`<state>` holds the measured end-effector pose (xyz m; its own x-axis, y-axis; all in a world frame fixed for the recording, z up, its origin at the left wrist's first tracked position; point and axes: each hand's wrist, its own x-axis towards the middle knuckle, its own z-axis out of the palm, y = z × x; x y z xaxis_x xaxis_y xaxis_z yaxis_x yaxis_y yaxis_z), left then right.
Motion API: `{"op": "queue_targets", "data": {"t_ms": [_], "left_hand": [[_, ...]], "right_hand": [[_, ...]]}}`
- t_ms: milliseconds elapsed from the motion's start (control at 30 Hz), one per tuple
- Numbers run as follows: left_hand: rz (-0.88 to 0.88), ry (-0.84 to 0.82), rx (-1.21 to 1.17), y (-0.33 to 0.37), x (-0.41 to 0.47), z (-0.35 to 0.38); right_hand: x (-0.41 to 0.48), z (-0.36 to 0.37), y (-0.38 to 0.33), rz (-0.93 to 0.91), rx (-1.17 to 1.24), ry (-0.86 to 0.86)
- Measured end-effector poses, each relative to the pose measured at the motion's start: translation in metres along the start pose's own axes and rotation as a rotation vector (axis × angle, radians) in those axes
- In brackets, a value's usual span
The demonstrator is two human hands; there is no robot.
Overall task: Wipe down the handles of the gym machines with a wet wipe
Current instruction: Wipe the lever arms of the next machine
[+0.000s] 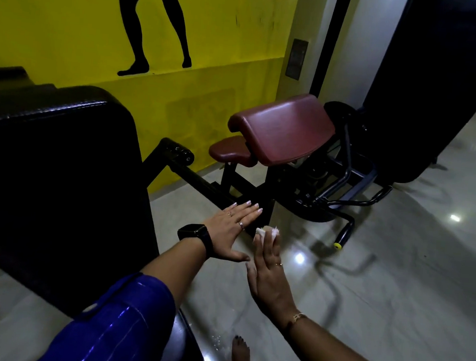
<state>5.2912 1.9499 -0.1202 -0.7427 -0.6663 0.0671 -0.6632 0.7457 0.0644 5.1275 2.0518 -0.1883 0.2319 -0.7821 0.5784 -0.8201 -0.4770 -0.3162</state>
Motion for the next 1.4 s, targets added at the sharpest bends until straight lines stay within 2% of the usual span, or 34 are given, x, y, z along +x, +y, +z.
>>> {"op": "queue_targets", "data": {"t_ms": [67,167,233,267,400,533,633,733,800,933,1033,1067,1133,1267,1333,1400], "left_hand": [[-0.001,0.000,0.000,0.000,0.000,0.000],[-0.002,0.001,0.004,0.001,0.000,-0.002],[-0.010,-0.012,0.021,0.003,0.000,-0.004],[-0.013,-0.018,0.033,0.003,0.000,-0.004],[-0.022,-0.007,0.023,0.005,-0.001,-0.005],[-0.017,-0.032,0.042,0.004,-0.001,-0.005],[-0.029,-0.042,0.015,0.000,0.000,-0.007],[-0.095,-0.037,0.031,-0.002,-0.002,-0.007],[-0.130,-0.028,0.042,-0.003,-0.001,-0.006],[-0.280,-0.013,0.035,-0.012,-0.002,-0.008],[-0.309,-0.065,0.057,-0.020,-0.007,-0.011],[-0.306,-0.078,0.062,-0.021,-0.008,-0.012],[-0.300,-0.088,0.071,-0.023,-0.008,-0.012],[-0.309,-0.089,0.061,-0.024,-0.007,-0.011],[-0.310,-0.094,0.055,-0.025,-0.007,-0.011],[-0.309,-0.092,0.042,-0.026,-0.006,-0.010]], "right_hand": [[-0.002,0.004,-0.006,0.129,0.164,0.014],[0.015,-0.001,-0.019,0.427,0.484,0.113],[0.031,-0.007,-0.022,0.556,0.536,0.124],[0.037,-0.009,-0.021,0.552,0.499,0.120],[0.035,-0.011,-0.015,0.277,0.196,0.073],[0.018,-0.011,-0.003,0.087,0.041,0.055],[0.041,-0.019,0.002,0.161,-0.097,-0.017],[0.077,-0.031,-0.005,0.339,-0.115,-0.211],[0.091,-0.031,-0.008,0.318,-0.222,-0.288],[0.081,-0.021,-0.008,0.001,-0.551,-0.318],[0.066,-0.025,0.012,-0.289,-0.564,-0.192],[0.065,-0.029,0.017,-0.330,-0.531,-0.183],[0.067,-0.036,0.018,-0.220,-0.439,-0.228],[0.103,-0.047,0.000,0.351,-0.133,-0.573],[0.119,-0.049,-0.005,0.391,-0.075,-0.627],[0.124,-0.048,-0.005,0.359,-0.054,-0.598]]}}
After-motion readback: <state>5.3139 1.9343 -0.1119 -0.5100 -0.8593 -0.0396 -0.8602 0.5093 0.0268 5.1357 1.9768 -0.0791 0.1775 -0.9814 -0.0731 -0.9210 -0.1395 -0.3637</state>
